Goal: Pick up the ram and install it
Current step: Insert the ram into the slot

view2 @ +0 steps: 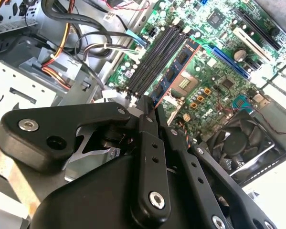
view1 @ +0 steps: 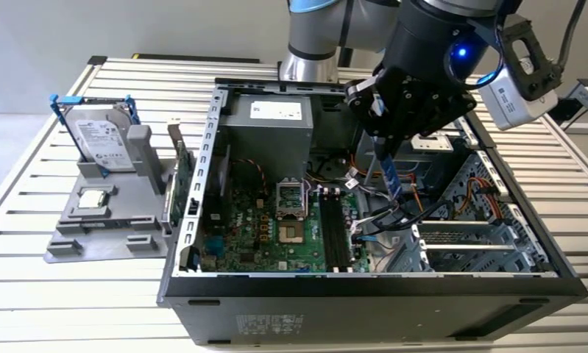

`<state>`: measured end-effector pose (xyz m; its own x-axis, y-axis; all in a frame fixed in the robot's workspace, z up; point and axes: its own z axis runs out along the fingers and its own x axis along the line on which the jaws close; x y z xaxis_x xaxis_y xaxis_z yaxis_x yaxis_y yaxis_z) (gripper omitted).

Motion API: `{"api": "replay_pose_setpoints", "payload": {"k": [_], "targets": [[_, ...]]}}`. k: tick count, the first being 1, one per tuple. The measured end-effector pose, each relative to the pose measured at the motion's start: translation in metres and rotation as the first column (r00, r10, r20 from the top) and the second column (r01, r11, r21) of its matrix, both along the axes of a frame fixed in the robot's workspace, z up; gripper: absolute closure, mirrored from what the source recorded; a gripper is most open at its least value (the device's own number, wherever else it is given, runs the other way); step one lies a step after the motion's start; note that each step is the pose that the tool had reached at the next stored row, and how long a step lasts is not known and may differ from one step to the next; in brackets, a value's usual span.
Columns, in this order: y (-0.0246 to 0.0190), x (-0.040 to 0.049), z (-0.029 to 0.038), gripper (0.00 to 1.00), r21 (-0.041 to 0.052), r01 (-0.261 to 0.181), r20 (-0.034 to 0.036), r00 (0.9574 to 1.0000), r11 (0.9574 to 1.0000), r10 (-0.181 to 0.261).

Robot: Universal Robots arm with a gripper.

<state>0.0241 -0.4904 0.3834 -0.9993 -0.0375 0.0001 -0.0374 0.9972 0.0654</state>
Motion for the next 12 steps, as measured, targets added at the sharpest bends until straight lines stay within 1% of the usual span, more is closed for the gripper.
{"api": "replay_pose_setpoints", "payload": {"k": [7, 12], "targets": [[0.0, 0.0005, -0.0025, 1.0, 0.0, -0.001, 0.0, 1.0, 1.0, 0.001], [0.0, 0.0033, -0.0052, 1.0, 0.0004, -0.001, -0.001, 1.0, 1.0, 0.001]]}}
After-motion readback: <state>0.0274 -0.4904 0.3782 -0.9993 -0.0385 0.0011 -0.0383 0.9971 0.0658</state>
